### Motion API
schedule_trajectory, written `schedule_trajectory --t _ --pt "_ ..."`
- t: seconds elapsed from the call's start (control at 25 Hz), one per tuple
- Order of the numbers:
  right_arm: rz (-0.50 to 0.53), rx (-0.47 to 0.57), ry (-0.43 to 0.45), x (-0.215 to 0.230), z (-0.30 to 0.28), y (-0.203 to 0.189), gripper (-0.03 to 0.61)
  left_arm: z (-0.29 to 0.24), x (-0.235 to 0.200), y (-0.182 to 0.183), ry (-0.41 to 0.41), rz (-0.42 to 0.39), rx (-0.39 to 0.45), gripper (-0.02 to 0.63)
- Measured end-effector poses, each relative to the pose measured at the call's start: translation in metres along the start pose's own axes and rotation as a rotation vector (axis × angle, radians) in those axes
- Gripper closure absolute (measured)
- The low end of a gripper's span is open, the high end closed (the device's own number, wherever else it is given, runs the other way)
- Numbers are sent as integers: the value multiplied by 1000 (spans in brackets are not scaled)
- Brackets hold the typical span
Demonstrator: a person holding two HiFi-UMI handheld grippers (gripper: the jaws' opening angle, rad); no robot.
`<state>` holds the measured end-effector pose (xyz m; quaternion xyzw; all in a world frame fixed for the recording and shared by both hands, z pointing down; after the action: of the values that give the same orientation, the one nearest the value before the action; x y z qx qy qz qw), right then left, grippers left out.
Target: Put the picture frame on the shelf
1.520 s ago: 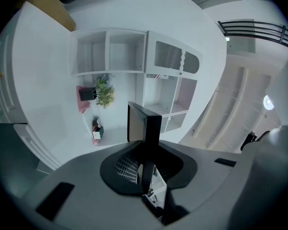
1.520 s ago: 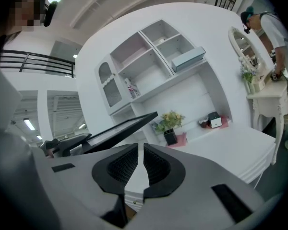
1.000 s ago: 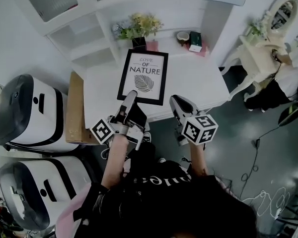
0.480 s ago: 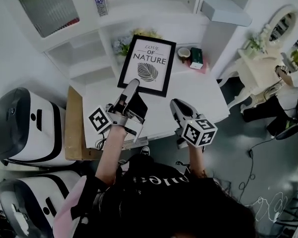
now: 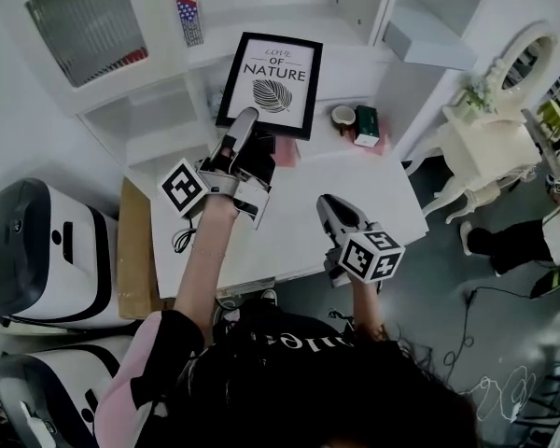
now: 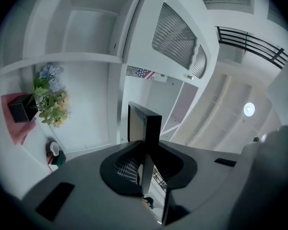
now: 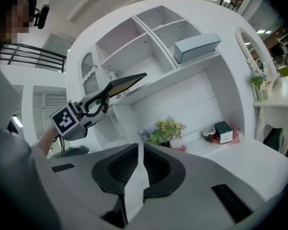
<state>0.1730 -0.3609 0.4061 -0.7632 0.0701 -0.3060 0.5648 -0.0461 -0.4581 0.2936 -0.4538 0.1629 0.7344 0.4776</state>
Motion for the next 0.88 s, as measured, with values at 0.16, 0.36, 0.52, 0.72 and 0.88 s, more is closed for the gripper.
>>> schedule_trajectory --t 0.16,0.36,0.52,0.72,0.88 --pt "4 -1 -6 3 -8 6 512 -18 -7 17 37 -40 30 543" --pt "95 8 46 -9 -29 33 512 -35 -13 33 67 -58 64 543" --pt "138 50 88 -16 -50 60 512 -48 -16 46 110 -94 82 543" --pt "223 121 127 -28 -72 101 511 -61 -20 60 126 -41 124 544" --pt "278 174 102 -36 -92 133 440 -69 -27 67 129 18 157 543"
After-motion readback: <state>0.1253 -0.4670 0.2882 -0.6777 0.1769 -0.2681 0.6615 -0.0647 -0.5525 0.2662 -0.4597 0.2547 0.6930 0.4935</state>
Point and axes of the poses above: the fingertips, and each gripper's own axes: z backward along the fingers, x to its right, y out of its top, the point moved 7 cm from there along z, backward along the fingers, and after that the axes turned 1 degree about y, right-handed, at the moved point
